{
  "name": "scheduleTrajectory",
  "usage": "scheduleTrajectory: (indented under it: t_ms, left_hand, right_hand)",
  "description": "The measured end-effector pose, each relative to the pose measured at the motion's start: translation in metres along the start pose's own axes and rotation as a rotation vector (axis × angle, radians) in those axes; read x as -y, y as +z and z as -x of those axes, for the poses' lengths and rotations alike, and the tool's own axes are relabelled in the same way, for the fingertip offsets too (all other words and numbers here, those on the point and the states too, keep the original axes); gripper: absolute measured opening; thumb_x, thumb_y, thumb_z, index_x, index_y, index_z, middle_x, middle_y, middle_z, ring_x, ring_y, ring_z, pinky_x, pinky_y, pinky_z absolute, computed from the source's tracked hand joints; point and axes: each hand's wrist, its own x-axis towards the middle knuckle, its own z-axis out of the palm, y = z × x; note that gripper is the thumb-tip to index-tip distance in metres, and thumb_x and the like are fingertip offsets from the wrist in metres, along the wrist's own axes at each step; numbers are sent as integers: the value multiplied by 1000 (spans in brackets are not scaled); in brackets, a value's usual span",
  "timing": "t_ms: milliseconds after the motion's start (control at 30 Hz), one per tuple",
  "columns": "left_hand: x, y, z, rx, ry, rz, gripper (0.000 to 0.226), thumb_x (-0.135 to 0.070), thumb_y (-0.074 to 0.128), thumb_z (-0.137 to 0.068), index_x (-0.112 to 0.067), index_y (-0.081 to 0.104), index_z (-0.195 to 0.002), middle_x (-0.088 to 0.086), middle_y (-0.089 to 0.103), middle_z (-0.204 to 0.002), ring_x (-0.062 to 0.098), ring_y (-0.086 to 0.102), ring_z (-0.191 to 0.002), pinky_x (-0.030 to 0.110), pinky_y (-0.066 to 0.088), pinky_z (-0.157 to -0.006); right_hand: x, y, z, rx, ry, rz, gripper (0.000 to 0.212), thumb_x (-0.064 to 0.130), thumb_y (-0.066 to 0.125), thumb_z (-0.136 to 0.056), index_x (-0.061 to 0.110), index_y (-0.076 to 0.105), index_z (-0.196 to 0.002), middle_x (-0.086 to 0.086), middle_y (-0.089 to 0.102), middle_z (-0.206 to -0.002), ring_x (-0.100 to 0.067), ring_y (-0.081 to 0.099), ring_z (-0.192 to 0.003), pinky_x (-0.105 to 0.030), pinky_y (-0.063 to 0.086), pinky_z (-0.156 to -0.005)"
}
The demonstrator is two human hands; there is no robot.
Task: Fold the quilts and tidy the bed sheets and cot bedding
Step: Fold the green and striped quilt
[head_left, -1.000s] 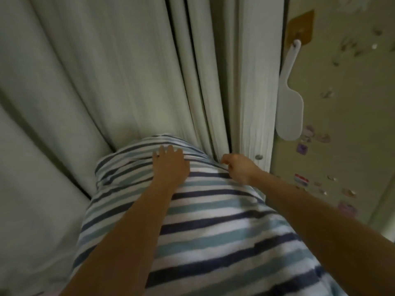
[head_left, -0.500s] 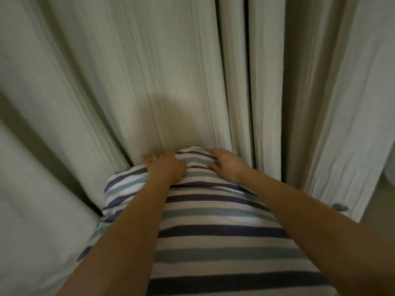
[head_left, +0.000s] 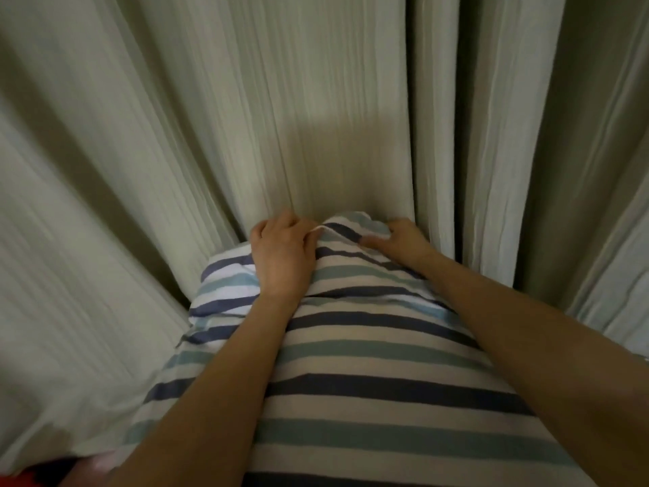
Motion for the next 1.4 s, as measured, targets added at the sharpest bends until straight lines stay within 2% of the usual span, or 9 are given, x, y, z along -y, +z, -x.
scheduleTrajectory:
  t_ms: [167,333,500,700,800,967,1133,1300,1400]
  left_hand:
    - [-15,11,41,115,22,-125,43,-43,49,-92,-15,59,-122,12,59,-123,30,52,-112,50,32,-109]
    - [1,3,58,276,-13,-134,43,-44,42,-94,-17,59,-123,7,61,-122,24,52,-115,46,24,-113]
    - [39,-27,49,403,-593,-251,62,-48,35,-96,-14,27,-147,15,29,-151,33,21,-142,53,8,-117]
    - [81,-55,63,754,-1147,-82,83,-63,26,-95,-6,9,-153,18,33,-151,37,36,-135,50,25,-113]
    - [85,-60,68,799,-972,-211,64,-54,29,-98,-26,12,-153,15,29,-149,35,43,-128,46,38,-103]
    - [85,-69,68,589,-875,-140,59,-57,24,-98,-8,39,-125,13,55,-119,25,54,-96,35,38,-79]
    - [94,-91,75,981,-652,-572,39,-27,41,-99,-17,43,-136,8,50,-129,26,51,-117,37,41,-90]
    - [44,-52,9,726,-329,-424,44,-29,38,-99,-15,42,-140,11,38,-146,30,31,-136,49,25,-111]
    - [10,-13,-1,819,-226,-316,56,-39,27,-101,-22,17,-153,5,9,-161,29,0,-148,55,-2,-117]
  right_hand:
    - [15,-50,-4,-454,-201,650,28,34,54,-93,9,65,-86,-10,67,-80,-27,61,-70,-28,40,-55]
    - [20,-2,13,-56,-151,1090,25,13,45,-97,5,59,-117,-14,60,-118,-28,55,-109,-35,45,-81]
    - [105,42,-5,121,-356,548,28,25,44,-100,6,56,-116,-15,59,-117,-25,54,-95,-30,39,-78]
    - [156,139,-17,422,-385,751,59,53,37,-98,8,47,-135,-14,51,-137,-29,52,-114,-35,39,-90]
    - [160,166,-24,424,-391,833,48,41,48,-97,5,54,-128,-12,60,-120,-28,57,-106,-33,42,-82]
    - [191,175,-36,-134,-728,761,22,5,44,-94,6,65,-102,-13,67,-101,-27,63,-88,-33,45,-74]
    - [175,169,-4,164,-786,735,31,24,40,-101,10,56,-124,-13,56,-126,-30,52,-114,-39,40,-97]
    - [138,82,4,-118,-492,636,31,25,36,-101,7,57,-116,-15,58,-120,-31,54,-105,-38,40,-89]
    - [94,74,24,-5,-252,715,51,44,30,-101,13,41,-140,-16,41,-145,-31,37,-132,-45,24,-112]
